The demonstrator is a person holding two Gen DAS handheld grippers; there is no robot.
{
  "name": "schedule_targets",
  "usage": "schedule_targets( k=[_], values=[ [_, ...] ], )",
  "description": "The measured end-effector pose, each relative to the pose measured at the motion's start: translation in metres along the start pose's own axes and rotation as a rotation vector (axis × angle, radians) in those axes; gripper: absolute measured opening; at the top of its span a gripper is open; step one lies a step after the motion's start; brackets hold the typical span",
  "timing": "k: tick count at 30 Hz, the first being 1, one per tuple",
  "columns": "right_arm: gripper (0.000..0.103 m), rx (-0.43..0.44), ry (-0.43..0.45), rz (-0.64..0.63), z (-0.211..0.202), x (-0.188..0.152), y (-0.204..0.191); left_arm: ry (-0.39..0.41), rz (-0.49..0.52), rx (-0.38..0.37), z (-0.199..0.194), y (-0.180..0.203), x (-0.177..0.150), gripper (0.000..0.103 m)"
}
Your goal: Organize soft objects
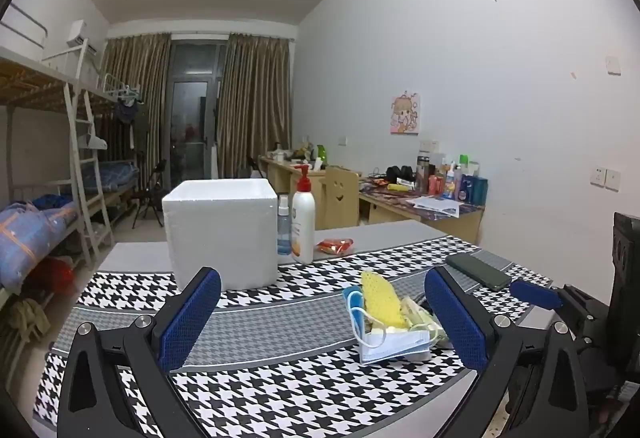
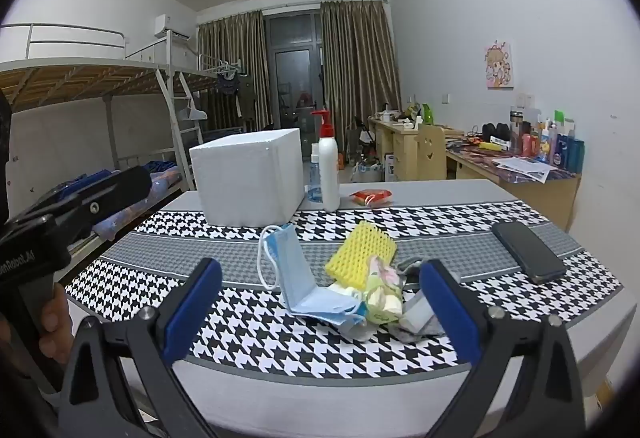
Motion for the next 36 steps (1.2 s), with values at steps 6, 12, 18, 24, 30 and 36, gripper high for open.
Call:
schedule_targets(
  k=[6, 12, 18, 24, 30, 36],
  values=[
    [0.101, 0.001, -0.002, 0.003, -0.002, 0.001, 0.001, -0.004, -0.002, 0.004, 0.005, 0.0, -0.003, 0.102],
    [0.101, -0.001, -0.004, 0.003, -0.004, 0.008, 0.002, -0.015, -0.011, 0.008, 0.005, 0.0, 0.0, 0.102],
    [0.101, -0.009, 0.0, 0.007, -0.006, 0.005, 0.005, -0.018, -0.014, 0.013, 0.006, 0.0, -0.001, 0.102],
    [0.101, -0.013, 0.001, 0.01, -0.006, 0.004, 0.005, -0.019, -0.018, 0.019, 0.008, -0.003, -0.002, 0.102],
    [0.101, -0.015, 0.001, 0.012, -0.004, 0.002, 0.006, -0.027, -0.02, 0.021, 0.011, -0.003, -0.003, 0.102],
    [0.101, -0.018, 0.002, 0.01, -0.006, 0.003, 0.006, -0.044, -0.02, 0.028, 0.015, -0.004, -0.005, 0.102]
  ],
)
Point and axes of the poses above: each gripper's, at about its wrist camera, not at the fingertips, and z roughly the way its jaws point, y to its right, x to its top, the point moved 1 cm from there along z, roughly the way its jaws point, and after that the axes turned 2 degrees about y, right-handed, at the moved point
